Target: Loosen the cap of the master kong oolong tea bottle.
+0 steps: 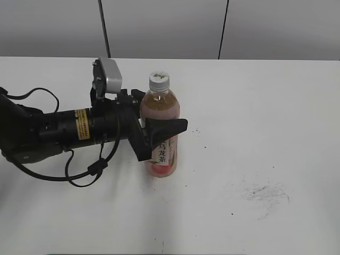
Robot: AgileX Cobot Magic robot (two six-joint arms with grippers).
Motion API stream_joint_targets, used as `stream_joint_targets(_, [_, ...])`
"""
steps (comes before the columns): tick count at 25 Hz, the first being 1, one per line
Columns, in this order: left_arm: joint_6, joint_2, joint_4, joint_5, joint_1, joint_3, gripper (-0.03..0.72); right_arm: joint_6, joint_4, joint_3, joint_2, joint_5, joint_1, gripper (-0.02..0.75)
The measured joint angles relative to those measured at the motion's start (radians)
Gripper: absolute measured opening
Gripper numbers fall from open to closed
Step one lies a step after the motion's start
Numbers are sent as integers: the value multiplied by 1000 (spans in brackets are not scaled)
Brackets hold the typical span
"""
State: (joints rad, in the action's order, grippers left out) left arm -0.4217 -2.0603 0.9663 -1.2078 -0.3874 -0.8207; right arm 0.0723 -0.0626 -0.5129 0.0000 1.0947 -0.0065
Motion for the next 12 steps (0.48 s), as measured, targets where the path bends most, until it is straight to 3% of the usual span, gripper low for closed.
stream_joint_targets(5, [0,0,0,0,0,0,447,49,-43,-31,77,-23,0,586])
stream_joint_targets(12, [0,0,0,0,0,0,447,369,-185,-193,449,-25,0,513])
